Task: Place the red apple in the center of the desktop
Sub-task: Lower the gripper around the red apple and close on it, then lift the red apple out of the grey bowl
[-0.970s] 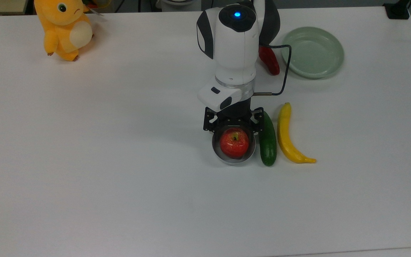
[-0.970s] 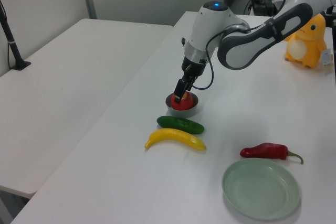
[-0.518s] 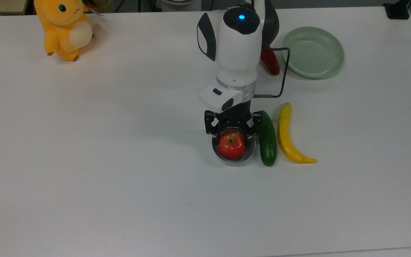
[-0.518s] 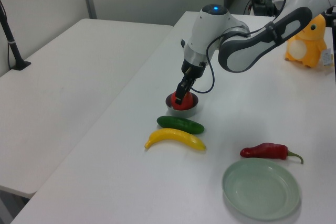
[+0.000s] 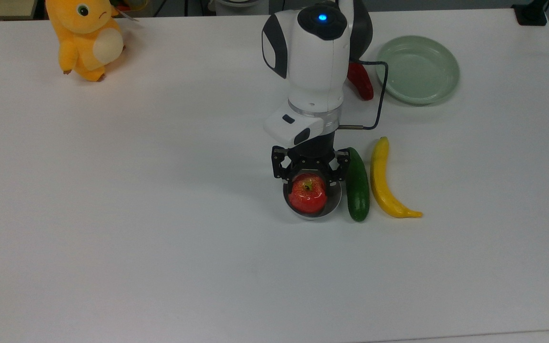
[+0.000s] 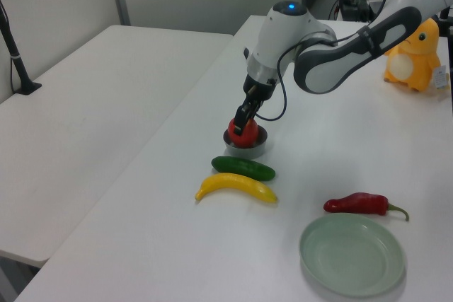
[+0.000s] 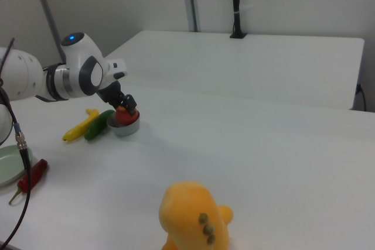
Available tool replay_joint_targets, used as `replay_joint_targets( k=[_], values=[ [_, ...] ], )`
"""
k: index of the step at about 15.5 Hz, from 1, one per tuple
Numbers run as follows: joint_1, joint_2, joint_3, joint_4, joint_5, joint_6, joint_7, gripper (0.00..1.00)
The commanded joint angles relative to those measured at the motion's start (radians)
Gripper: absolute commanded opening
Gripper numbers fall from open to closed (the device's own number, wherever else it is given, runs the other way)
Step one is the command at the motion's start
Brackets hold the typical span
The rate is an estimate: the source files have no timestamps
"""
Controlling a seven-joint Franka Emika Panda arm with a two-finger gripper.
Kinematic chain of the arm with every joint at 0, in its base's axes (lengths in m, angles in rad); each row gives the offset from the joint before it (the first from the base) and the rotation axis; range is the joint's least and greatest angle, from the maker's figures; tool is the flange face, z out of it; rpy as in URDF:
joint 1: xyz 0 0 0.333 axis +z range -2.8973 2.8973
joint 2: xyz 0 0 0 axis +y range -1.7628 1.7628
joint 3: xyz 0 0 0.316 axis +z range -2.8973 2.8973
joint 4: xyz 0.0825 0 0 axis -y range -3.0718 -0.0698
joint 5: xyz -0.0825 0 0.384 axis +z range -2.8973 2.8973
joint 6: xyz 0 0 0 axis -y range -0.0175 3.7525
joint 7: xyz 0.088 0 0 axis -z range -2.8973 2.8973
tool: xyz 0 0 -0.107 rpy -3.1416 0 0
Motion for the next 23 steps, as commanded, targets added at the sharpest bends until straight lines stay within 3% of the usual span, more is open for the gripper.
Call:
replay_joint_targets(
  k=[1,6,11,19,23],
  values=[
    [-0.007,-0.085,-0.001,-0.046,-0.005,0.006,0.03,0.25],
    [-0.014,-0.244,-0.001,-0.15,0.0,-0.013,0.026,0.25],
    [-0.017,-0.431,-0.001,-0.294,-0.002,-0.187,-0.059,0.25],
    [-0.106,-0.488,-0.001,-0.406,0.0,-0.373,-0.163,0.25],
    [-0.125,-0.462,-0.001,-0.472,-0.002,-0.364,-0.18,0.25]
  ],
)
